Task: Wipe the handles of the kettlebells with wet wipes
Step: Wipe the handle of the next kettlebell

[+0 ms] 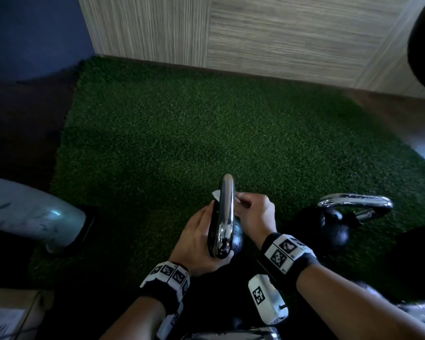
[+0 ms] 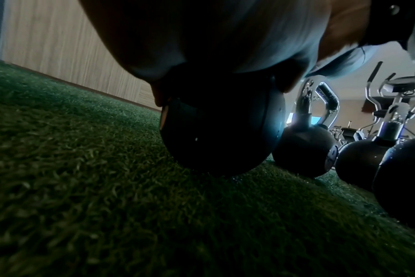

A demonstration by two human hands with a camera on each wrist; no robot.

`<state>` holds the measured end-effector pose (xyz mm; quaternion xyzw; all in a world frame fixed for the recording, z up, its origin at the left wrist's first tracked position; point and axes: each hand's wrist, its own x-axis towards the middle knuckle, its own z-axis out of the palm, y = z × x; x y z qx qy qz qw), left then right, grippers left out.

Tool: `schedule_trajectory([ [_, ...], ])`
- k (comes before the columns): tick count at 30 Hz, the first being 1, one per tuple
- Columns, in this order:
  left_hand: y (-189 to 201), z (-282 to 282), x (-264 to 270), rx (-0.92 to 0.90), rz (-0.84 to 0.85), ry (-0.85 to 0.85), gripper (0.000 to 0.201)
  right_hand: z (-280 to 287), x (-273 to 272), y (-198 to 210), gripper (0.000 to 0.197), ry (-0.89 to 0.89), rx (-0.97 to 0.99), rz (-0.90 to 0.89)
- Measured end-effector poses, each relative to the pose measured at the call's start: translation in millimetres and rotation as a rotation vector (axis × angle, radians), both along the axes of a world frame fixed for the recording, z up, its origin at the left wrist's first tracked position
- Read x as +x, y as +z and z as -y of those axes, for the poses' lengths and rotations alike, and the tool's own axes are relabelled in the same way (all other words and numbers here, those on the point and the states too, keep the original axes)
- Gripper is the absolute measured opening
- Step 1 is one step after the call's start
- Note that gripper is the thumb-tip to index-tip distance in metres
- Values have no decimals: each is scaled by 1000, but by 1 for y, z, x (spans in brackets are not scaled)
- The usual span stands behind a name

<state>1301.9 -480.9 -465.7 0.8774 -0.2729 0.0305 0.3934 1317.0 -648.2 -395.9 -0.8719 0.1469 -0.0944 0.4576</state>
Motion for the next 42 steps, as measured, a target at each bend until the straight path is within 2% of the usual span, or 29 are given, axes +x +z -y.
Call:
schedule_trajectory([
  [6, 0, -11, 8, -62, -113, -9, 109, 4, 21, 7, 10, 67, -85, -35],
  [11, 1, -11, 9, -103, -155, 0, 107, 8, 34, 14, 10, 48, -93, 128],
  [15, -1, -12, 12, -63, -140, -20, 111, 12, 35, 2, 15, 124, -41, -12],
  [17, -1, -12, 11, -47, -135, -21, 111, 14, 37, 4, 17, 134, -40, -17],
  [22, -3, -10, 9, -50, -125, 1, 111, 16, 34, 24, 17, 141, -96, 182],
  [27, 0, -9, 11, -52, -145, 1, 109, 18, 41, 26, 20, 168, -36, 145],
  [29, 3, -9, 10, -76, -168, -2, 106, 18, 41, 27, 20, 179, -84, 188],
  [35, 17, -12, 8, -153, -244, 30, 98, 12, 21, 43, 30, 418, -240, 418],
  [42, 14, -10, 14, -102, -242, 20, 98, 14, 25, 57, 33, 443, -248, 361],
])
